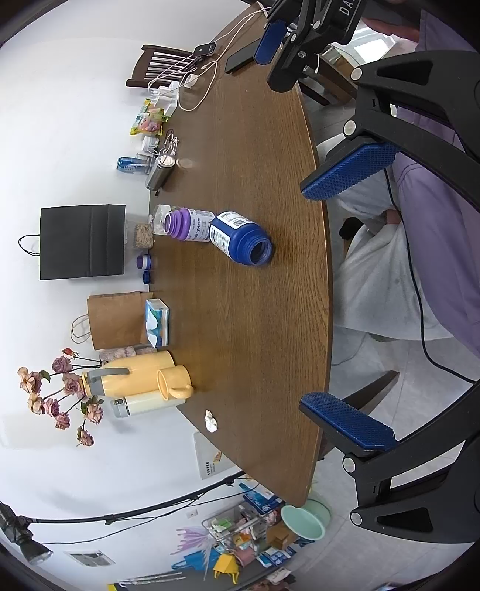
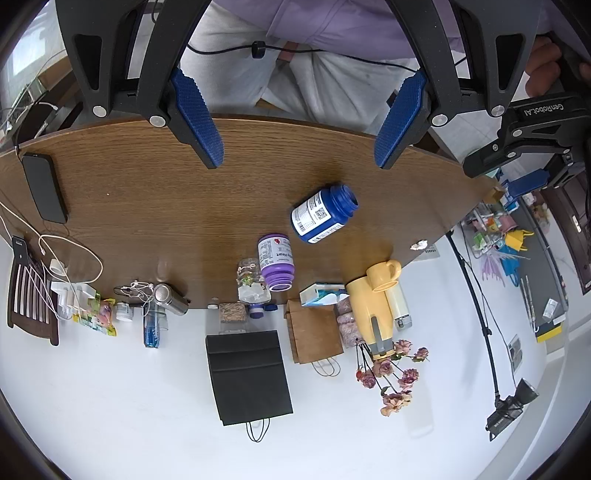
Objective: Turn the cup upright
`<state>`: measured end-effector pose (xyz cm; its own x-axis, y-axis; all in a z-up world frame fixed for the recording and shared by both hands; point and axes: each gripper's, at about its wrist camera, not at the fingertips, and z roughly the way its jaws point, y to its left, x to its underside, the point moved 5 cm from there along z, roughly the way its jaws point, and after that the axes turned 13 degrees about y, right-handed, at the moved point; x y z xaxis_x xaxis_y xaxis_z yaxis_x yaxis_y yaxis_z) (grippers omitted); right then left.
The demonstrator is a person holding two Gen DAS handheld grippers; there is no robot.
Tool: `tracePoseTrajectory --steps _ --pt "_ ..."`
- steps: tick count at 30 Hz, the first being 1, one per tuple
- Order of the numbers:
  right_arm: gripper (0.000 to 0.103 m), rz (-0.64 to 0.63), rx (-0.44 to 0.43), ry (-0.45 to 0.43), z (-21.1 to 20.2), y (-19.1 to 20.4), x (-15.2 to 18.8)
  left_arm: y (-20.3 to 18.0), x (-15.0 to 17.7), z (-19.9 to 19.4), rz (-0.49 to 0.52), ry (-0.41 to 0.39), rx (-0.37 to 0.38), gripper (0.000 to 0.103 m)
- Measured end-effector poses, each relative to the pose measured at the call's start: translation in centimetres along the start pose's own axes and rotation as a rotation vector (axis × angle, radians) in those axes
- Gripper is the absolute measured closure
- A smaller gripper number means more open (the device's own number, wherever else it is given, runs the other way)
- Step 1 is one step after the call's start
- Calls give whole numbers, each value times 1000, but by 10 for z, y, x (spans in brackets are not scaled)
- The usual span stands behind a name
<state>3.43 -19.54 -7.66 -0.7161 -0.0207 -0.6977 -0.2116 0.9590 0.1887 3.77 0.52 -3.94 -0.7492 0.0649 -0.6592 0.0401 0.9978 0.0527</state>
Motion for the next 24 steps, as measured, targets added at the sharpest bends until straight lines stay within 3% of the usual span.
tracePoseTrajectory --steps 24 --pt "15 -4 -3 3 0 1 0 -3 0 2 1 3 -1 0"
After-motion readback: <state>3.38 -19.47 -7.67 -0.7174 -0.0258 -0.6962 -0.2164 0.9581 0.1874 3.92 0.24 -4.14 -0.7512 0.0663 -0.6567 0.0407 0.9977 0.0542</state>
